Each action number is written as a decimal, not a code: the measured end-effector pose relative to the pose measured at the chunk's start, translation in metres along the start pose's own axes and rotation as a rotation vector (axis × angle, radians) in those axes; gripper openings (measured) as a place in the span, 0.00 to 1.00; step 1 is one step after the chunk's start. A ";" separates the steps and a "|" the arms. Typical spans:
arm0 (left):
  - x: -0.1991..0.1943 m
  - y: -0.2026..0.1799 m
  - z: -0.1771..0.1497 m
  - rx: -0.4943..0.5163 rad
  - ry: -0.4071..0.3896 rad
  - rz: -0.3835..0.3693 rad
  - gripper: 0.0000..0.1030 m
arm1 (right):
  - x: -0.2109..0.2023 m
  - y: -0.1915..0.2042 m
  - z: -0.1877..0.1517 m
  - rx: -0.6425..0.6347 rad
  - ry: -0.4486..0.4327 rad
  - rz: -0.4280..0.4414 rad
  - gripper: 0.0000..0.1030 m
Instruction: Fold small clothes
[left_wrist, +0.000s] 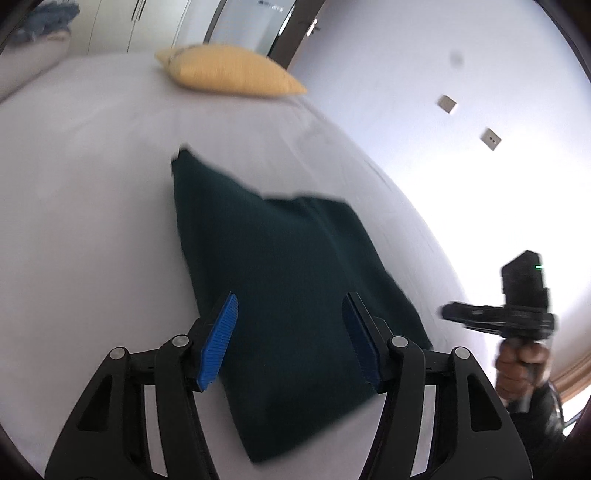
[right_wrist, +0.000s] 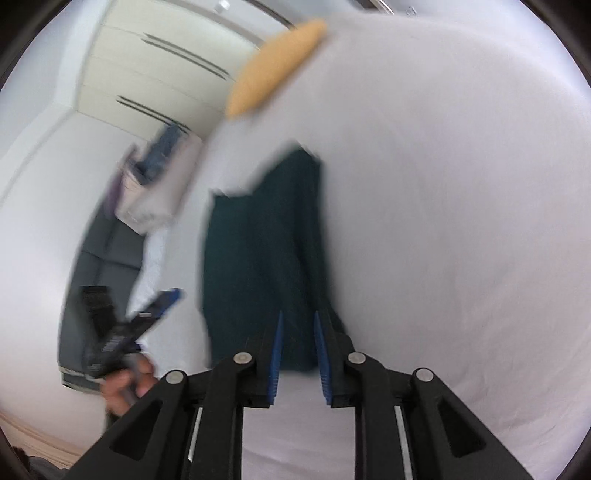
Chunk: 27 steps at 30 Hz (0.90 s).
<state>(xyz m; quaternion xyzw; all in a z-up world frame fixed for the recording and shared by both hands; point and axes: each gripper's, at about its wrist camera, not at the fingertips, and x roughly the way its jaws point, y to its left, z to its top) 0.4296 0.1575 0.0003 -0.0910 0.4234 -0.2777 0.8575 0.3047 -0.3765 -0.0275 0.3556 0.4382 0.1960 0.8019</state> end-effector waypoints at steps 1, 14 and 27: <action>0.013 -0.010 0.007 -0.004 0.005 -0.007 0.56 | 0.003 0.009 0.010 -0.008 -0.007 0.047 0.20; 0.130 -0.014 0.025 0.026 0.123 0.114 0.52 | 0.160 0.004 0.076 0.039 0.129 0.035 0.00; 0.081 -0.041 -0.002 0.032 0.003 0.065 0.52 | 0.094 0.012 0.046 0.021 0.002 0.132 0.25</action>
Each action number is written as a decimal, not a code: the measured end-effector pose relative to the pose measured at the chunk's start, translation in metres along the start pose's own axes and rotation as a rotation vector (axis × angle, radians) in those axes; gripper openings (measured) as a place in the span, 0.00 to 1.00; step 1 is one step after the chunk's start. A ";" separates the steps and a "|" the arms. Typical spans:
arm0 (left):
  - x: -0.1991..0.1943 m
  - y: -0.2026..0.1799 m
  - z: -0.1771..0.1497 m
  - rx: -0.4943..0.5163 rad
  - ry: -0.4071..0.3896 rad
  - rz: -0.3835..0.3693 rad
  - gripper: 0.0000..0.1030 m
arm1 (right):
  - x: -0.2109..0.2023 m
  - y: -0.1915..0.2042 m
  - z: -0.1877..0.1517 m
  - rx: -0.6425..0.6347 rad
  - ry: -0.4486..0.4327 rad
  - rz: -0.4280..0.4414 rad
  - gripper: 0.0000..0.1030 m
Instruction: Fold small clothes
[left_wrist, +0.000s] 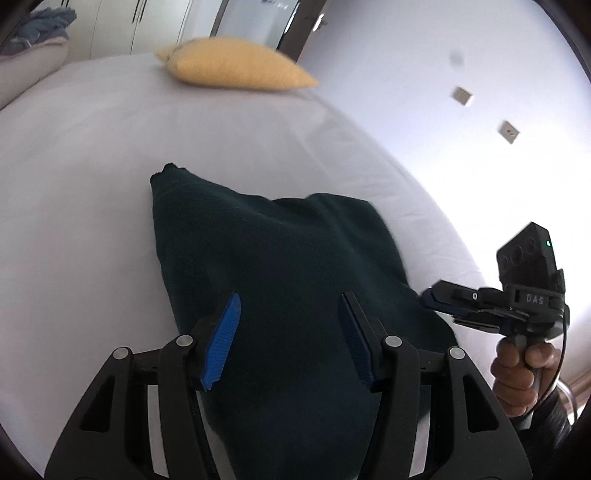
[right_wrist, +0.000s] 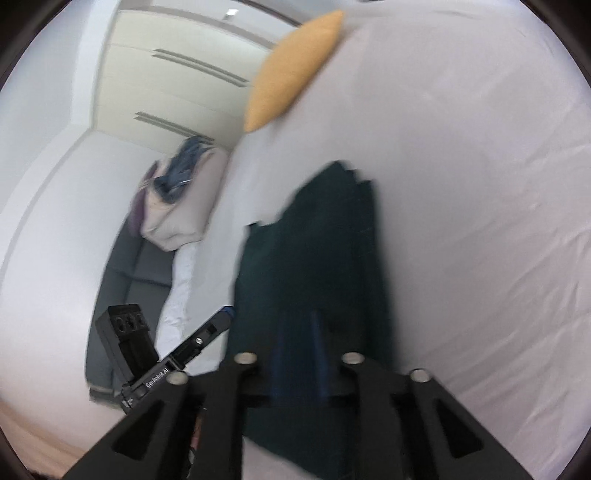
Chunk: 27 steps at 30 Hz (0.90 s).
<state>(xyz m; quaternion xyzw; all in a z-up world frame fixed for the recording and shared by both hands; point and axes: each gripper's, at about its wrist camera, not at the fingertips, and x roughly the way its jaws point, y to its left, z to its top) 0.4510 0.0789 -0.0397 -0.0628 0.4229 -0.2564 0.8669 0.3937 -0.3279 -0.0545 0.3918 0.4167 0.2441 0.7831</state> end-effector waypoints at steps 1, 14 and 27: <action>0.005 -0.005 -0.007 0.027 0.012 0.023 0.52 | 0.002 0.008 -0.005 -0.021 0.013 0.002 0.30; -0.023 0.004 -0.030 -0.026 -0.035 0.040 0.58 | -0.032 -0.018 -0.041 -0.006 0.029 -0.066 0.46; 0.044 0.054 -0.026 -0.358 0.164 -0.134 0.75 | 0.011 -0.016 0.012 0.031 0.074 -0.117 0.73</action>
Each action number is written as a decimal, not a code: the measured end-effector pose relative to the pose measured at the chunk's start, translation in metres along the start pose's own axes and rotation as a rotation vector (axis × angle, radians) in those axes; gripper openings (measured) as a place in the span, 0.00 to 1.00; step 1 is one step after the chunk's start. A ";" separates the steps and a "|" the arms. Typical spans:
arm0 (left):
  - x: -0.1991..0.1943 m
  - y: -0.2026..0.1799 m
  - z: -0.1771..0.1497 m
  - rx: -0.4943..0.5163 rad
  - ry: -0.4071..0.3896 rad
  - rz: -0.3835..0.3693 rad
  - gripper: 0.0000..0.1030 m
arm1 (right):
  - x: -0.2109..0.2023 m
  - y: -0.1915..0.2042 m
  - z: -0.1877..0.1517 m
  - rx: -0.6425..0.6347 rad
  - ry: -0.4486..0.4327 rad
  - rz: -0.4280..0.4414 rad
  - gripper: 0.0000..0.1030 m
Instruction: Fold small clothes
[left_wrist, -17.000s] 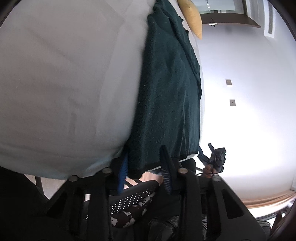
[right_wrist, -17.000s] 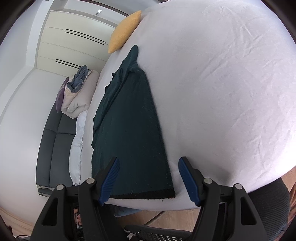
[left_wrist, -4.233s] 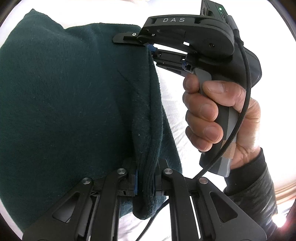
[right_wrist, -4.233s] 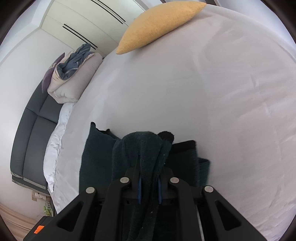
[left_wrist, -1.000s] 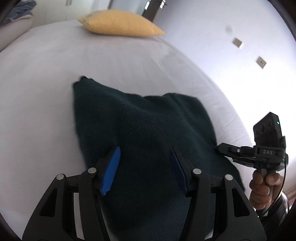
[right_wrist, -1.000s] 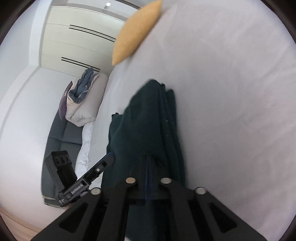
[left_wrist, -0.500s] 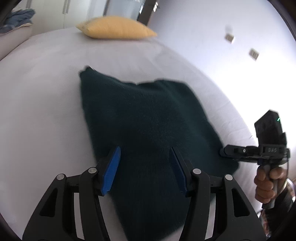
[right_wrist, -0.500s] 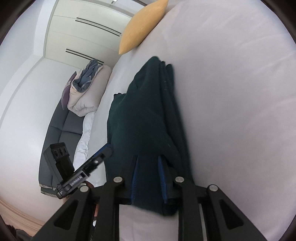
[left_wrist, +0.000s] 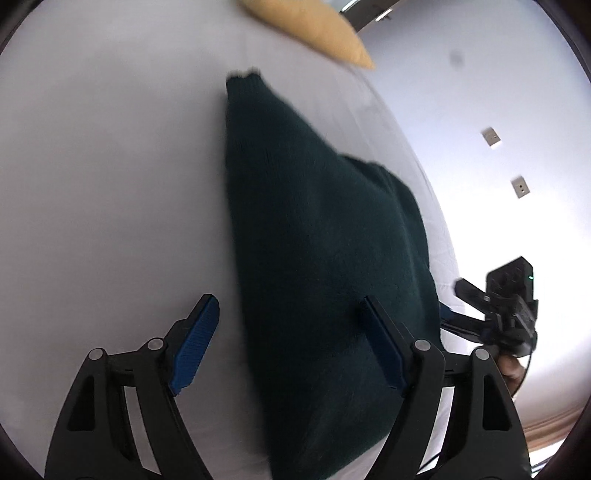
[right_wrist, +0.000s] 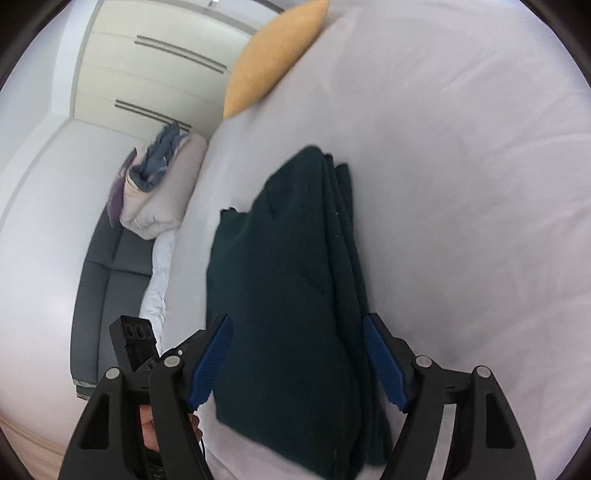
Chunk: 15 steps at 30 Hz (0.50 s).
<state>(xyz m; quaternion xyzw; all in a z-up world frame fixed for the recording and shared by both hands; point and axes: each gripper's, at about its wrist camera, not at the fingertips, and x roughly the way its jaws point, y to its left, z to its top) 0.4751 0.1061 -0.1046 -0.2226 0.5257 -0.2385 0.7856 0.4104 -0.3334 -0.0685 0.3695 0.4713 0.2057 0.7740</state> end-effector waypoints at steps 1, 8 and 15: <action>0.005 -0.001 0.001 -0.008 0.000 -0.004 0.75 | 0.005 -0.004 0.002 0.007 0.008 -0.018 0.73; 0.038 -0.020 0.017 0.001 0.054 0.000 0.70 | 0.031 0.002 0.011 -0.049 0.058 -0.059 0.68; 0.042 -0.028 0.027 0.009 0.064 0.023 0.50 | 0.035 0.000 0.014 -0.051 0.076 -0.086 0.37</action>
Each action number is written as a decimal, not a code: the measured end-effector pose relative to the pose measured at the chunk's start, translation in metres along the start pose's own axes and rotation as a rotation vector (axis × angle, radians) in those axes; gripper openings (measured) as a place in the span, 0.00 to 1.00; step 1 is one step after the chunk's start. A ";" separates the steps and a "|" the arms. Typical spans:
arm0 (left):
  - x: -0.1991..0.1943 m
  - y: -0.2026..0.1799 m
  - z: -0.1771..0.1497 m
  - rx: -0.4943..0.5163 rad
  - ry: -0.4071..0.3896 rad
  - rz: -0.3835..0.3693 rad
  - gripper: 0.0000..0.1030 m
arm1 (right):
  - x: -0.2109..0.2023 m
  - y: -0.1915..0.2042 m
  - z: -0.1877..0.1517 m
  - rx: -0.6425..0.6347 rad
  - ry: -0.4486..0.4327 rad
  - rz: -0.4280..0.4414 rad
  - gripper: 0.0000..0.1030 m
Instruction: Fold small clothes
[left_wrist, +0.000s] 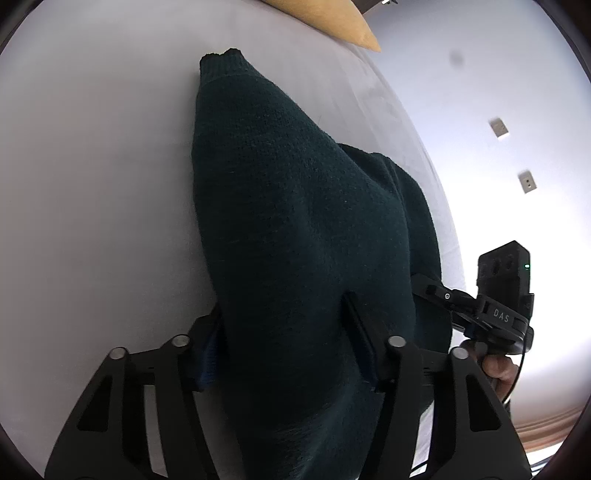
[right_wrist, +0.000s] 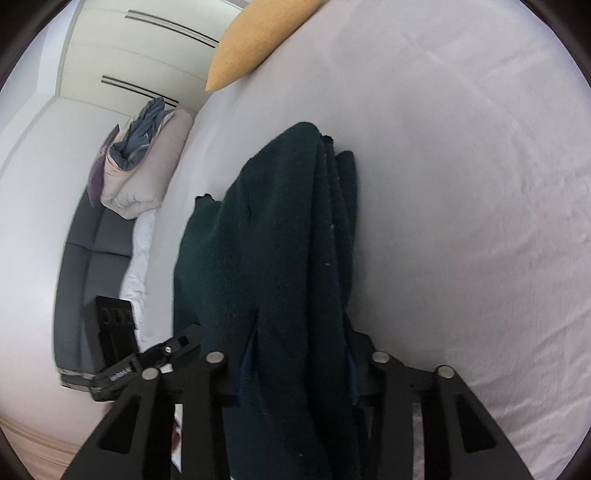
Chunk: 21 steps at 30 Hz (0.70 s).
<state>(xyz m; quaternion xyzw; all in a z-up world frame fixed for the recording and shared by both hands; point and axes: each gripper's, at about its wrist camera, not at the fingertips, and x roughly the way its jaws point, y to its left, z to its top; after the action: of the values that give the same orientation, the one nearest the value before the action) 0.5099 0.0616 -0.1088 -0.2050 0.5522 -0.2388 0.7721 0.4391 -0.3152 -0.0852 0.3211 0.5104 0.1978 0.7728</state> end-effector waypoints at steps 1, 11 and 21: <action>-0.003 -0.002 0.000 0.005 -0.001 0.008 0.48 | 0.000 0.004 -0.002 -0.013 -0.005 -0.025 0.35; -0.049 -0.039 -0.024 0.114 -0.018 0.136 0.36 | -0.013 0.096 -0.042 -0.316 -0.087 -0.423 0.27; -0.152 -0.028 -0.116 0.199 -0.101 0.225 0.36 | -0.031 0.164 -0.159 -0.402 -0.122 -0.316 0.26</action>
<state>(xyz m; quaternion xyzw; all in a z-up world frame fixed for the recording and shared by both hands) 0.3540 0.1231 -0.0130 -0.0760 0.5056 -0.1935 0.8374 0.2850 -0.1706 0.0061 0.0885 0.4570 0.1522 0.8719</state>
